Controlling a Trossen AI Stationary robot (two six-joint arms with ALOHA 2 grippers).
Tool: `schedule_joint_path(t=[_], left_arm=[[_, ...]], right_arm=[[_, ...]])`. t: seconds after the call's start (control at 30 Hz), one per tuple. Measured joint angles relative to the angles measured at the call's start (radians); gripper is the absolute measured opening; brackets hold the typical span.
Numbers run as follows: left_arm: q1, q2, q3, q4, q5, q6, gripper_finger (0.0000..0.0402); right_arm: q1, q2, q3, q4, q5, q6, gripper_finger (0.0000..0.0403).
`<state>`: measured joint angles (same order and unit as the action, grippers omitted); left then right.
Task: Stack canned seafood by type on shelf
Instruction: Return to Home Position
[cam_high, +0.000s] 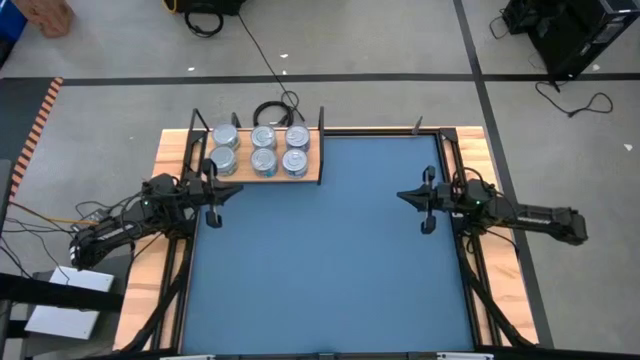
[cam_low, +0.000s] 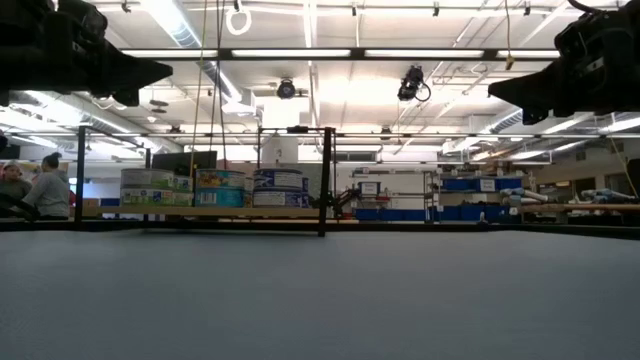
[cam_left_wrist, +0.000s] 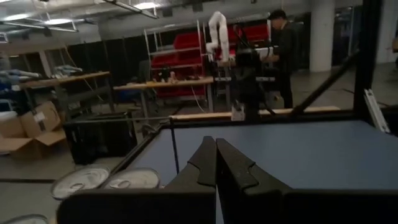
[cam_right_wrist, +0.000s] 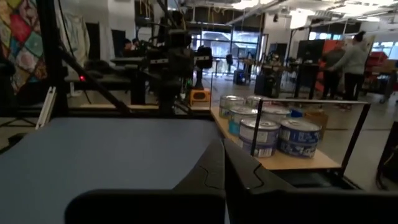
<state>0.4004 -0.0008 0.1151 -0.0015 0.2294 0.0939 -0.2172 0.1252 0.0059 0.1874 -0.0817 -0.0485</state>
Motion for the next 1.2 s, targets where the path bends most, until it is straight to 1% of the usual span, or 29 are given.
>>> schedule_joint_path(t=[0.13,0.2,0.27,0.3,0.4,0.5,0.6,0.7,0.77,0.97,1.2], left_arm=[[0.002,0.001,-0.009,0.014,-0.017,0.006,0.0001],[0.004,0.001,-0.033,0.091,-0.020,-0.002,0.0001],[0.010,0.001,-0.092,0.232,-0.019,-0.033,0.0001],[0.015,0.000,-0.107,0.245,-0.020,-0.052,0.0001],[0.036,0.001,-0.105,0.179,-0.031,-0.053,0.0001],[0.059,0.001,-0.105,0.175,-0.034,-0.059,0.0001],[0.077,0.001,-0.105,0.174,-0.031,-0.053,0.0001],[0.096,0.001,-0.105,0.171,-0.031,-0.053,0.0001],[0.106,0.001,-0.105,0.144,-0.032,-0.056,0.0001],[0.109,0.001,-0.105,0.066,0.008,-0.116,0.0001],[0.109,0.004,-0.105,0.045,0.000,-0.125,0.0001]], right_arm=[[-0.018,-0.046,0.000,-0.040,-0.003,-0.003,0.0000],[-0.029,-0.051,0.000,-0.029,-0.006,-0.001,0.0000],[-0.044,-0.050,0.000,-0.038,-0.001,0.000,0.0000],[-0.052,-0.050,0.000,-0.041,-0.001,0.000,0.0000],[-0.076,-0.051,0.000,-0.091,0.003,0.026,0.0000],[-0.089,-0.062,0.000,-0.161,0.007,0.063,0.0000],[-0.088,-0.076,0.000,-0.162,0.016,0.057,0.0000],[-0.089,-0.089,0.000,-0.172,0.074,0.053,0.0000],[-0.089,-0.090,0.000,-0.170,0.089,0.048,0.0001],[-0.088,-0.088,0.000,-0.173,0.081,0.048,0.0014],[-0.088,-0.088,0.000,-0.173,0.081,0.066,0.0024]])
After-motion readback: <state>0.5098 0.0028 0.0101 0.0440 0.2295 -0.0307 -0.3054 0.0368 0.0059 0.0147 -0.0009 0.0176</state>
